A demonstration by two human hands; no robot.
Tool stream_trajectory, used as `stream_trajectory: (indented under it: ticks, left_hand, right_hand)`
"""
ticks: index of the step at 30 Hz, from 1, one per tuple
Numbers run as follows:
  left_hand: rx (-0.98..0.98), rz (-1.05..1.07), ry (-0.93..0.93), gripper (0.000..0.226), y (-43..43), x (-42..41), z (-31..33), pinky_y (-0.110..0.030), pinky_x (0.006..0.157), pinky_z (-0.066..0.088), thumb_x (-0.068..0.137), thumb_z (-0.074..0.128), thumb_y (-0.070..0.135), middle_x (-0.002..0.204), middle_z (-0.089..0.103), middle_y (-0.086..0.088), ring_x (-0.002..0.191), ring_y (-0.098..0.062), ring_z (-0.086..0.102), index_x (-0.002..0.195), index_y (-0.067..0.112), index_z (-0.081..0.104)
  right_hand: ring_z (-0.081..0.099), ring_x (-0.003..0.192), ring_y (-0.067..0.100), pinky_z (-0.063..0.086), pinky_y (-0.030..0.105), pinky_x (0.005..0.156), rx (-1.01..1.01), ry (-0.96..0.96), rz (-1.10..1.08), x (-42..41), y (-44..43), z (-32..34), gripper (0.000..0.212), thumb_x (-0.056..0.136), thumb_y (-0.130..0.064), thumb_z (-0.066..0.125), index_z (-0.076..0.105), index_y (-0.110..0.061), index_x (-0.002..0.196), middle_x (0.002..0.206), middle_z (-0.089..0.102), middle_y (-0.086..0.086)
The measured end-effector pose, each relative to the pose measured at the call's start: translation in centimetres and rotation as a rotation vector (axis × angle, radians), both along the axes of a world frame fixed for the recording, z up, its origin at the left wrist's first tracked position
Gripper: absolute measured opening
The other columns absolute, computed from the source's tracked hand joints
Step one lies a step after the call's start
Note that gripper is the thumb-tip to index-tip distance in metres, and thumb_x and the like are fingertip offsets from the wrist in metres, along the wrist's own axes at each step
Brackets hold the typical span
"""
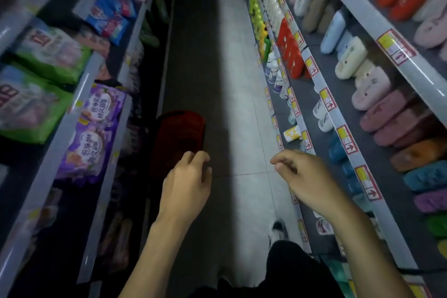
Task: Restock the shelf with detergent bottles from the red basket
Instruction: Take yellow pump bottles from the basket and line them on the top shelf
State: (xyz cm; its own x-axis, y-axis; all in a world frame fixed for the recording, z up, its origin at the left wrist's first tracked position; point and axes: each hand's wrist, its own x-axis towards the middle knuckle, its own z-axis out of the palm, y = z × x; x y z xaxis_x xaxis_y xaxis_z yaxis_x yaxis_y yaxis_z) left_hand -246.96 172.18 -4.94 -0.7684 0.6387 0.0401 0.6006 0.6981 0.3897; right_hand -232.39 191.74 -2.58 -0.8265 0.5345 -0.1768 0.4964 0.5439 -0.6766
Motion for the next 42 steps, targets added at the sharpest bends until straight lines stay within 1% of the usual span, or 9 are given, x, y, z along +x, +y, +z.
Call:
stream_trajectory:
  ticks: [3, 6, 12, 16, 19, 23, 28, 34, 42]
  left_hand:
    - [-0.049, -0.029, -0.016, 0.021, 5.3, -3.8, -1.2, -0.041, 0.064, 0.057, 0.097, 0.054, 0.031, 0.101, 0.059, 0.006, 0.081, -0.019, 0.064, 0.118, 0.028, 0.054]
    - [-0.104, -0.037, -0.013, 0.019, 10.2, -7.7, -1.8, -0.042, 0.065, 0.056, 0.097, 0.053, 0.032, 0.099, 0.061, 0.005, 0.081, -0.021, 0.064, 0.115, 0.027, 0.055]
    - [-0.124, 0.141, -0.032, 0.021, 16.2, -14.9, 0.1, -0.043, 0.068, 0.056, 0.097, 0.052, 0.034, 0.102, 0.062, 0.005, 0.084, -0.021, 0.065, 0.116, 0.027, 0.056]
    - [-0.132, 0.345, -0.045, 0.024, 16.2, -19.7, 0.2, -0.042, 0.069, 0.055, 0.097, 0.051, 0.034, 0.102, 0.062, 0.005, 0.088, -0.022, 0.064, 0.118, 0.026, 0.057]
    - [-0.145, 0.489, -0.1, 0.024, 14.7, -22.5, -1.0, -0.042, 0.069, 0.055, 0.098, 0.051, 0.034, 0.102, 0.061, 0.004, 0.087, -0.022, 0.064, 0.119, 0.025, 0.057]
    - [-0.126, 0.66, -0.175, 0.025, 11.8, -26.7, -3.0, -0.04, 0.07, 0.056, 0.099, 0.049, 0.036, 0.105, 0.06, 0.006, 0.088, -0.019, 0.064, 0.121, 0.026, 0.056]
    - [-0.068, 0.859, -0.244, 0.028, 7.9, -31.6, -4.6, -0.039, 0.073, 0.055, 0.099, 0.049, 0.039, 0.106, 0.062, 0.003, 0.094, -0.022, 0.064, 0.123, 0.026, 0.055]
    - [-0.05, 1.094, -0.365, 0.029, 4.8, -34.9, -6.6, -0.037, 0.073, 0.052, 0.098, 0.05, 0.038, 0.111, 0.064, 0.0, 0.098, -0.024, 0.063, 0.124, 0.026, 0.055]
    - [0.026, 1.496, -0.653, 0.029, 6.0, -35.1, -12.0, -0.04, 0.077, 0.054, 0.098, 0.048, 0.036, 0.111, 0.065, -0.002, 0.099, -0.028, 0.063, 0.122, 0.023, 0.056]
  right_hand:
    - [0.067, 0.095, 0.014, 0.052, 0.026, 0.086, -0.071, -0.034, -0.017, -3.6, 5.3, -1.5, 0.016, 0.097, -0.013, 0.06, 0.072, -0.015, 0.107, 0.101, 0.072, -0.001]
    - [0.066, 0.093, 0.015, 0.052, 0.03, 0.087, -0.083, -0.053, 0.024, -8.5, 10.9, -2.5, 0.018, 0.097, -0.015, 0.059, 0.07, -0.015, 0.111, 0.104, 0.072, 0.002]
    - [0.065, 0.096, 0.016, 0.051, 0.032, 0.087, -0.085, -0.088, 0.202, -20.5, 19.3, -1.1, 0.022, 0.098, -0.02, 0.056, 0.067, -0.019, 0.117, 0.107, 0.07, -0.002]
    - [0.061, 0.084, 0.01, 0.042, 0.023, 0.076, -0.064, -0.076, 0.33, -29.7, 21.3, -1.1, 0.018, 0.097, -0.02, 0.058, 0.067, -0.022, 0.112, 0.092, 0.066, -0.01]
    - [0.063, 0.087, 0.01, 0.042, 0.022, 0.075, -0.069, -0.151, 0.489, -35.5, 20.6, -2.6, 0.016, 0.097, -0.023, 0.058, 0.066, -0.028, 0.111, 0.088, 0.063, -0.017]
    - [0.066, 0.094, 0.01, 0.05, 0.024, 0.081, -0.061, -0.261, 0.736, -43.5, 18.0, -4.1, 0.017, 0.098, -0.023, 0.057, 0.064, -0.027, 0.114, 0.089, 0.066, -0.013]
    - [0.064, 0.1, 0.009, 0.052, 0.029, 0.09, 0.039, -0.374, 0.988, -53.1, 14.3, -3.6, 0.023, 0.101, -0.025, 0.054, 0.063, -0.024, 0.121, 0.099, 0.067, -0.012]
    - [0.062, 0.1, 0.008, 0.053, 0.027, 0.083, 0.12, -0.43, 1.239, -62.5, 9.7, -4.5, 0.023, 0.102, -0.032, 0.051, 0.059, -0.03, 0.124, 0.111, 0.063, -0.009]
    - [0.064, 0.091, 0.008, 0.054, 0.028, 0.079, 0.215, -0.61, 1.665, -72.0, 2.6, -10.4, 0.023, 0.102, -0.029, 0.051, 0.059, -0.028, 0.124, 0.103, 0.064, -0.01]
